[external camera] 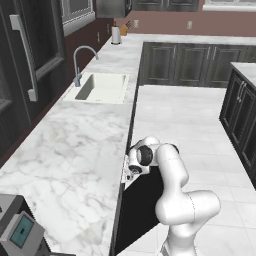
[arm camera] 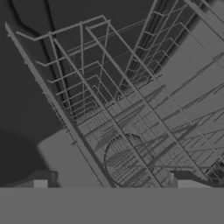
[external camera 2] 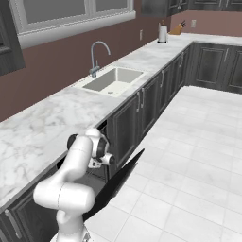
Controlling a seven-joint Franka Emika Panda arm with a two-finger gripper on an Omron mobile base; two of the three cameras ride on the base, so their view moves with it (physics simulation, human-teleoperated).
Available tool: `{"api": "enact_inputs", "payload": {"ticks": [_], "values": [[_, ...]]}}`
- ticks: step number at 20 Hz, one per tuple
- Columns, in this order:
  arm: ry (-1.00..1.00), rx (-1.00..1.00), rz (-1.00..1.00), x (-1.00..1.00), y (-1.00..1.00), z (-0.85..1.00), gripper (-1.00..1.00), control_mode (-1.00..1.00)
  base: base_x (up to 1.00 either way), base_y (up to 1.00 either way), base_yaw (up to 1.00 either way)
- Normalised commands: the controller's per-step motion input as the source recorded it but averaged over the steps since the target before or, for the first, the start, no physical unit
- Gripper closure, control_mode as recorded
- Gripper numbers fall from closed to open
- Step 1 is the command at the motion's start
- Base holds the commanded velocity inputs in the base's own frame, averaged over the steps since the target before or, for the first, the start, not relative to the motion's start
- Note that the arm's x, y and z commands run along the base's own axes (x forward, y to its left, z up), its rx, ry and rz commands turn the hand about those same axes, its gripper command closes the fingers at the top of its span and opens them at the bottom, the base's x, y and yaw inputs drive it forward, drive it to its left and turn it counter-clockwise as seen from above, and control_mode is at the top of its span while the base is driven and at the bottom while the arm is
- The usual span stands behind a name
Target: Open the dishwasher door and pull out the top rack.
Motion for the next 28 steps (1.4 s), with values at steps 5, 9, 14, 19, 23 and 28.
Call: {"api": "enact_inputs", "payload": {"ticks": [5, 9, 14, 19, 23, 28], "values": [[0.06, 0.00, 0.00, 0.19, 0.19, -0.18, -1.00, -1.00, 0.00, 0.00, 0.00], [0.09, 0.00, 0.00, 0.22, 0.19, -0.22, -1.00, -1.00, 0.00, 0.00, 0.00], [0.11, 0.00, 0.00, 0.18, 0.15, -0.24, -1.00, -1.00, 0.00, 0.00, 0.00], [0.12, -0.01, 0.00, 0.12, 0.15, -0.29, -1.00, -1.00, 0.00, 0.00, 0.00], [0.12, -0.10, -0.01, 0.00, 0.03, -0.36, -1.00, -1.00, 0.00, 0.00, 0.00], [0.15, -0.17, -0.07, -0.01, 0.00, -0.40, -1.00, -1.00, 0.00, 0.00, 0.00]]}}
